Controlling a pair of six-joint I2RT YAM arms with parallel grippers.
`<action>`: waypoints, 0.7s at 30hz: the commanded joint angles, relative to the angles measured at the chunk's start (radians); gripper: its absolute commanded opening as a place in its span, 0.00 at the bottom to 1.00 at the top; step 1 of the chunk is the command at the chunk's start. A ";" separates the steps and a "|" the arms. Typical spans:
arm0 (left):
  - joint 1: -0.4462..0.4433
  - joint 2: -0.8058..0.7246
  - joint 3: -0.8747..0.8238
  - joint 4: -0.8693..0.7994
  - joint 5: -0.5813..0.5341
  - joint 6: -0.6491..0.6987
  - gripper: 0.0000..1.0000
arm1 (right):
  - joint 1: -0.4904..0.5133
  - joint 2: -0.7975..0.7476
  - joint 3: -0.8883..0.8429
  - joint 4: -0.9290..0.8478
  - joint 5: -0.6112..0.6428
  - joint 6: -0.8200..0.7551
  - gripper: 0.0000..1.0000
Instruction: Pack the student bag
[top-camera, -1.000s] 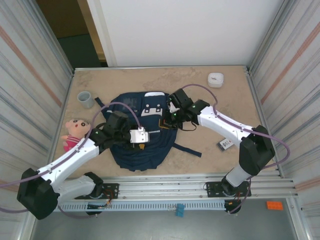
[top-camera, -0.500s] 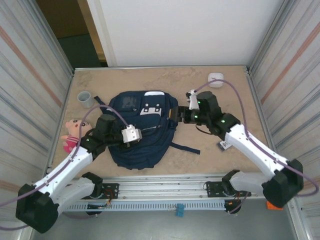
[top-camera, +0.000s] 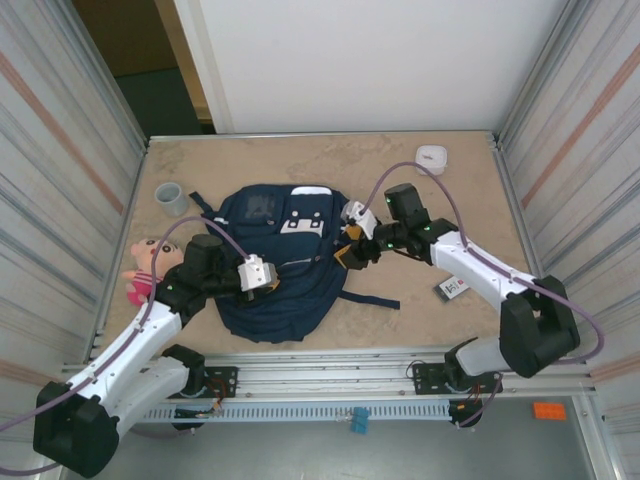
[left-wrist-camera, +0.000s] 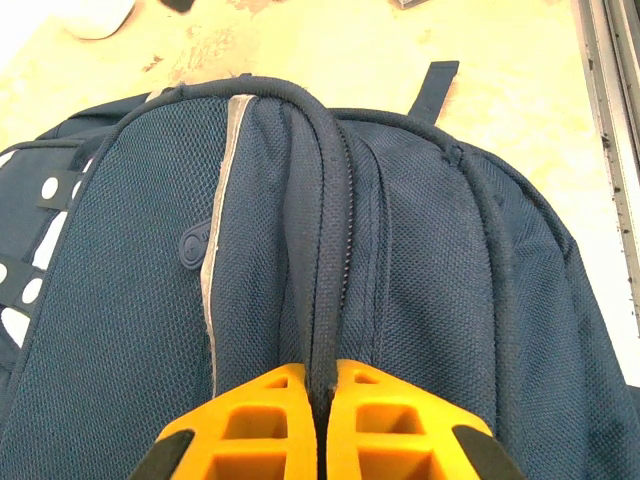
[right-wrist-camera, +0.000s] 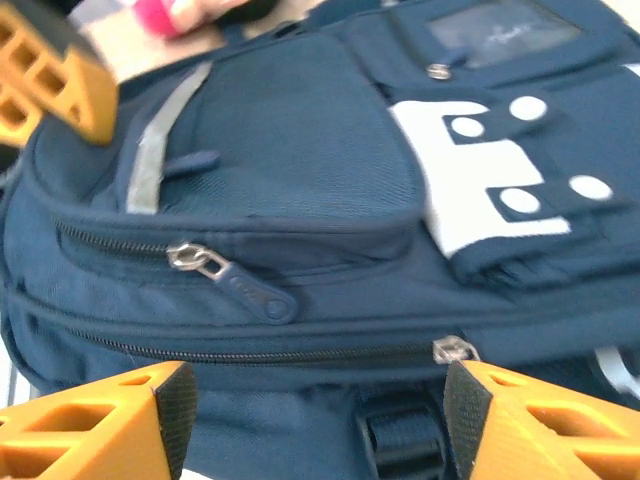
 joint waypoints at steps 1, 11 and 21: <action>0.001 -0.034 0.008 0.050 0.096 0.015 0.00 | 0.027 0.064 0.035 0.023 -0.077 -0.243 0.65; 0.003 -0.043 0.011 0.060 0.073 -0.001 0.00 | 0.072 0.173 0.087 -0.003 -0.131 -0.265 0.57; 0.004 -0.019 0.019 0.079 0.061 -0.004 0.00 | 0.058 0.099 0.094 -0.170 -0.226 -0.256 0.40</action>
